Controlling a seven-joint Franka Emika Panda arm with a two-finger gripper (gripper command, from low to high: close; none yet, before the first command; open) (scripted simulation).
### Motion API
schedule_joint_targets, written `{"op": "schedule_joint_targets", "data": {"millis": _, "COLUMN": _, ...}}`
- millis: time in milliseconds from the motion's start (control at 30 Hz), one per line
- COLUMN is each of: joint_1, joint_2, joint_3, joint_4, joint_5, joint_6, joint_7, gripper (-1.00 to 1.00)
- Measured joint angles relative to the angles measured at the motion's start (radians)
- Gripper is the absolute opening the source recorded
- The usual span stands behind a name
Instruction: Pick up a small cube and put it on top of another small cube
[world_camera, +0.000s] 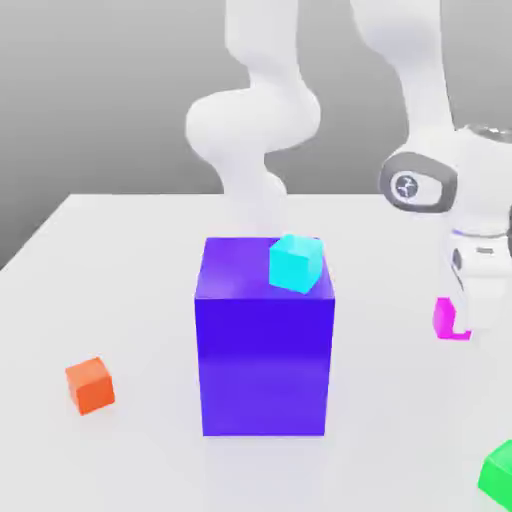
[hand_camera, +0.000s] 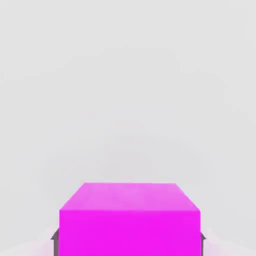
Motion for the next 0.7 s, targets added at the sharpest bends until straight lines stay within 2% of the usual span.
{"op": "schedule_joint_targets", "data": {"millis": 433, "joint_1": -0.123, "joint_2": 0.189, "joint_3": -0.160, "joint_4": 0.466, "joint_5": 0.016, "joint_6": -0.276, "joint_7": 0.094, "gripper": -1.00}}
{"op": "schedule_joint_targets", "data": {"millis": 567, "joint_1": -0.122, "joint_2": 0.315, "joint_3": -0.184, "joint_4": 0.505, "joint_5": 0.001, "joint_6": -0.189, "joint_7": 0.111, "gripper": -1.00}}
{"op": "schedule_joint_targets", "data": {"millis": 600, "joint_1": -0.120, "joint_2": 0.336, "joint_3": -0.187, "joint_4": 0.507, "joint_5": -0.001, "joint_6": -0.170, "joint_7": 0.114, "gripper": 1.00}}
{"op": "schedule_joint_targets", "data": {"millis": 700, "joint_1": -0.120, "joint_2": 0.336, "joint_3": -0.187, "joint_4": 0.507, "joint_5": -0.001, "joint_6": -0.170, "joint_7": 0.114, "gripper": 1.00}}
